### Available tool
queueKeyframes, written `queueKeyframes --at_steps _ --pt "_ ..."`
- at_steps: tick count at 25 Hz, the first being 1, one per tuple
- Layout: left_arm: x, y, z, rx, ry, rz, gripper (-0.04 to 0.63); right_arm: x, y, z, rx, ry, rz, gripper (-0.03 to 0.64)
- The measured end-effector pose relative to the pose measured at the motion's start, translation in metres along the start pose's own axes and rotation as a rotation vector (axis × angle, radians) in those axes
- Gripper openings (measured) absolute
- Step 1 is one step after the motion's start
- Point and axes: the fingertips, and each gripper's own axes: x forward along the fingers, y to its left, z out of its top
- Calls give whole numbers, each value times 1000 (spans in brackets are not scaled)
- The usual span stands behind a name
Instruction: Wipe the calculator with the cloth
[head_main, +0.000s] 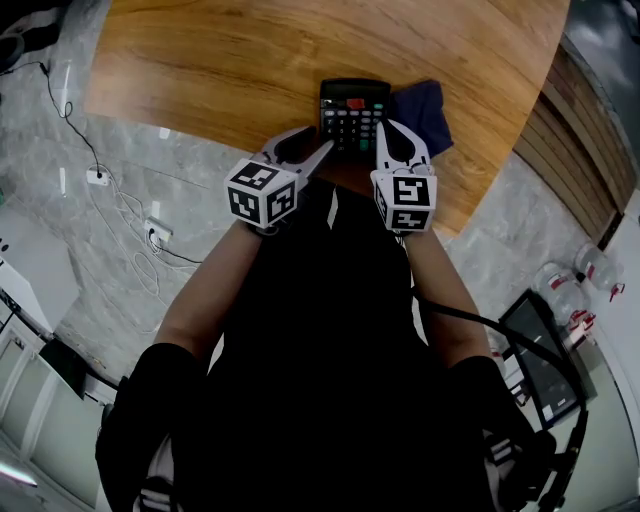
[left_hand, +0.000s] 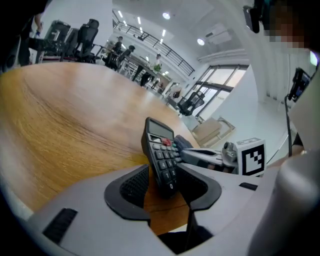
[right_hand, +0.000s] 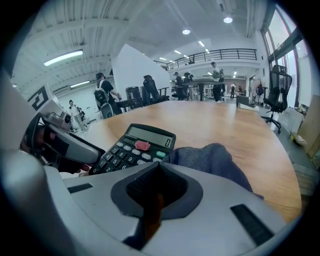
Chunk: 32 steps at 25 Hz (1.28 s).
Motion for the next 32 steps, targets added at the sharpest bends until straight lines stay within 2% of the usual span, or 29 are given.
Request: queueKeyframes --at_steps 2,9,12,19,25,29,32 --pt "3 -5 -1 -24 15 -40 161 -1 0 0 -2 -5 -4 15" --pt "17 2 3 -26 43 -25 160 -1 0 1 4 -13 -4 15" --pt "20 -1 5 -66 43 -50 160 -2 0 2 4 -18 -9 15" --pt "17 -6 13 -190 -70 -115 100 -8 -7 2 56 1 9 17" --pt "8 -11 24 -242 -131 -161 80 -38 -13 15 -29 -12 -44 18" --pt "1 -14 32 -276 -160 -187 72 -43 -42 6 -14 69 -99 119" --pt "-2 -14 34 -331 -183 -205 71 -32 -60 -6 -1 155 -96 123"
